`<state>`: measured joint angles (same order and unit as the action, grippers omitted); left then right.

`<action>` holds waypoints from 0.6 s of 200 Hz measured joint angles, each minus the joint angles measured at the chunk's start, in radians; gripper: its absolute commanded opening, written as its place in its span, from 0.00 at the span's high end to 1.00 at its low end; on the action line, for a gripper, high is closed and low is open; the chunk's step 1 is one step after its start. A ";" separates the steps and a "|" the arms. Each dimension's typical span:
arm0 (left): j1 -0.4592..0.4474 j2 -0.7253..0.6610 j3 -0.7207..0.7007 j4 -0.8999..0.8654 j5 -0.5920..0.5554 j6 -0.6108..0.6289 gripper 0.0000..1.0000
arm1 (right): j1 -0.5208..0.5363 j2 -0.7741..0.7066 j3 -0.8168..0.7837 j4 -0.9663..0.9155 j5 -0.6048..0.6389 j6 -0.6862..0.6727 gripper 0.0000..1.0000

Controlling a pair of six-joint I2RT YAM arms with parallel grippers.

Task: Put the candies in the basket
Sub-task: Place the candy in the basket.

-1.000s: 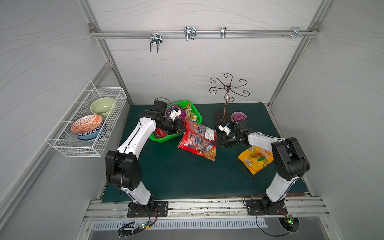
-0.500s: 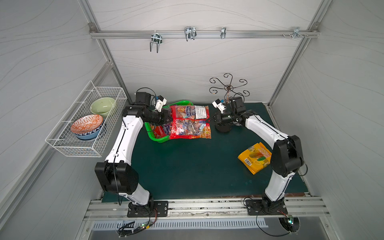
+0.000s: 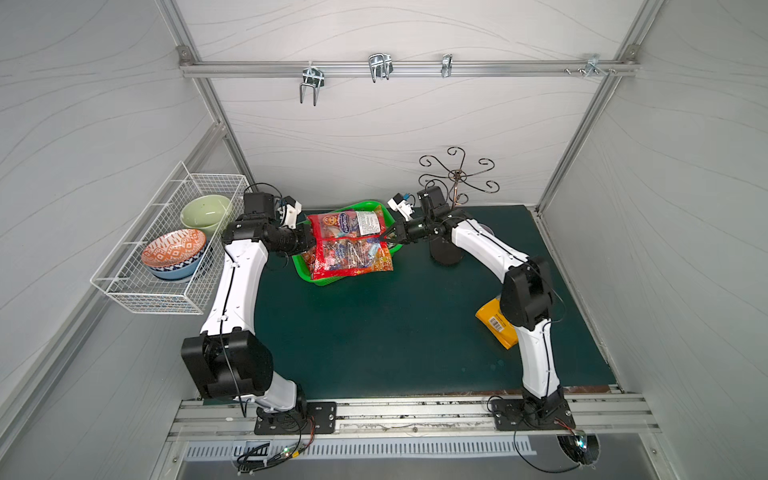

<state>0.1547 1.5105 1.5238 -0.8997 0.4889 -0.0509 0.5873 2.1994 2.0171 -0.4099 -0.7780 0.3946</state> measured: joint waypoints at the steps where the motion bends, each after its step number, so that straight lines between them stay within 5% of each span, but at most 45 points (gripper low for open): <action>1: 0.001 0.000 -0.002 0.002 -0.002 0.000 1.00 | 0.001 0.006 0.008 -0.002 0.002 0.000 1.00; 68: 0.005 0.003 -0.064 0.116 -0.119 0.029 1.00 | 0.014 0.283 0.356 -0.037 0.037 -0.003 1.00; 120: 0.007 0.049 -0.079 0.195 -0.146 0.033 1.00 | 0.015 0.328 0.416 0.001 0.056 0.019 1.00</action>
<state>0.1616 1.5597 1.4445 -0.7048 0.3428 -0.0181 0.6022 2.5275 2.4332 -0.4088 -0.7219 0.4133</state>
